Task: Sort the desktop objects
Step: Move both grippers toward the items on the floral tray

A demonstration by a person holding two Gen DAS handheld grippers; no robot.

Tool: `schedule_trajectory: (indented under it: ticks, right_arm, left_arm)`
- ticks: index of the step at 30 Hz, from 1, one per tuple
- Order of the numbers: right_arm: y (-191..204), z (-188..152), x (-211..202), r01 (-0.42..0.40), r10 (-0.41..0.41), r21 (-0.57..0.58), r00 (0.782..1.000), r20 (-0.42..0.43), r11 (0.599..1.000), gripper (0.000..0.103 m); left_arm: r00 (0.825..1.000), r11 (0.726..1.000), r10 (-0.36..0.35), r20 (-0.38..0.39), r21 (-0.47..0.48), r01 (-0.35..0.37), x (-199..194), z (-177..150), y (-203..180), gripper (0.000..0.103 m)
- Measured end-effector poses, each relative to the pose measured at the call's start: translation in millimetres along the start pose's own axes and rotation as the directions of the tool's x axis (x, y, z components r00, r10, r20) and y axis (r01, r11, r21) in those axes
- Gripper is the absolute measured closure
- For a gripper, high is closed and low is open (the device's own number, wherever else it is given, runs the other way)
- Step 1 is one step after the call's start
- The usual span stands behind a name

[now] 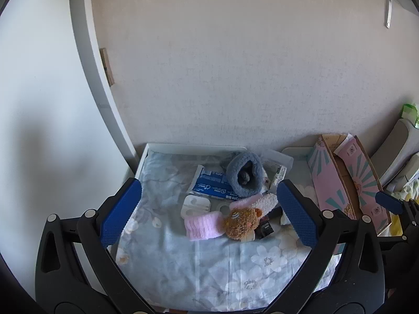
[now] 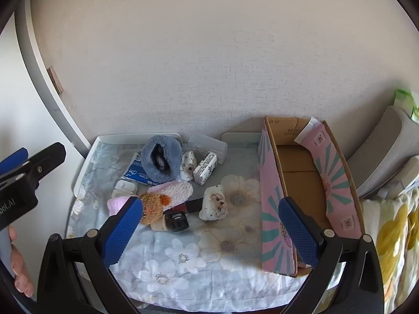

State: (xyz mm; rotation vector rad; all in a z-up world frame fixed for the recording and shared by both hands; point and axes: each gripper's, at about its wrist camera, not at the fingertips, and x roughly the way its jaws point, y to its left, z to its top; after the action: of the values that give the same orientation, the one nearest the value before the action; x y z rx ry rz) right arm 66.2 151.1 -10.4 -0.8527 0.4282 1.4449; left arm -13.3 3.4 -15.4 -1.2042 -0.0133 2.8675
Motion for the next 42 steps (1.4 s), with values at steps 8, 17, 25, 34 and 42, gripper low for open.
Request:
schedule_trajectory:
  ticks: [8,17,25,34,42]
  right_arm:
    - [1.8,5.1,5.0,-0.017,0.017,0.006,1.000,-0.007,1.000,0.000]
    - [4.6,3.6,7.1,-0.048,0.048,0.019,0.999,-0.006,0.999,0.000]
    - [5.9,2.1,11.0,0.001,0.001,0.060,1.000,-0.030,0.998,0.000]
    - [7.3,2.4,10.2,0.086,-0.078,0.145,0.995,-0.056,0.986,0.000]
    - [-11.8,-6.8,10.7,0.069,-0.065,0.196,0.998,-0.025,0.978,0.000]
  left_arm:
    - [1.000,1.000,-0.029,0.002,-0.008,0.029,3.3,0.1,10.9,0.000]
    - [0.998,0.998,-0.060,-0.002,-0.011,0.060,7.5,-0.2,20.9,0.000]
    - [0.998,0.997,-0.068,-0.014,-0.020,0.068,11.7,-2.2,27.8,0.000]
    - [0.996,0.996,-0.080,-0.038,-0.038,0.078,17.0,-5.5,34.6,0.000]
    - [0.998,0.997,-0.054,-0.038,-0.061,0.052,25.3,-18.4,65.4,0.000]
